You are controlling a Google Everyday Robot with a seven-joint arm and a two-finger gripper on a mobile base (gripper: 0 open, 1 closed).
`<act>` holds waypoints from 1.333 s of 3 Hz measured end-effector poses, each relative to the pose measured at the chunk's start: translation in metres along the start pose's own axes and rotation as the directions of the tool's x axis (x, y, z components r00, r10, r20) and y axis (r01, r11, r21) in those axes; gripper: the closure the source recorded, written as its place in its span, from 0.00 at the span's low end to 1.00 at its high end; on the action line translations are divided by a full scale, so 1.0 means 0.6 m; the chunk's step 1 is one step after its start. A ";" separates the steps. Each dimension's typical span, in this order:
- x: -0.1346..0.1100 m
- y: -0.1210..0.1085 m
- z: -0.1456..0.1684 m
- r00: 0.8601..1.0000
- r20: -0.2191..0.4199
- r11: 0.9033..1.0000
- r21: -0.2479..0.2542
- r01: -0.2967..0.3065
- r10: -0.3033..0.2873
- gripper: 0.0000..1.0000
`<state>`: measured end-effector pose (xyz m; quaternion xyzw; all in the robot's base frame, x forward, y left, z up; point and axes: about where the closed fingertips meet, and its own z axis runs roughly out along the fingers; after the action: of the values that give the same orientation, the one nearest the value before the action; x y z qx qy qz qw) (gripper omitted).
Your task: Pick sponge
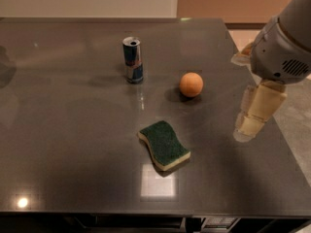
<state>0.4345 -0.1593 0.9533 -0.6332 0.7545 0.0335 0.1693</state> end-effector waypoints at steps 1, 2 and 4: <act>-0.054 0.030 0.053 0.999 0.014 0.999 -0.029 0.039 -0.039 0.00; -0.092 0.058 0.113 0.998 -0.001 0.997 -0.050 0.057 -0.057 0.00; -0.125 0.101 0.211 0.998 -0.021 0.995 -0.079 0.065 -0.067 0.00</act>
Offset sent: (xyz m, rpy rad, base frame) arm -0.0166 0.1174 -0.0975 -0.0263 0.0721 0.0899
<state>0.4135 -0.0433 0.8466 -0.6643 0.7332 0.0501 0.1363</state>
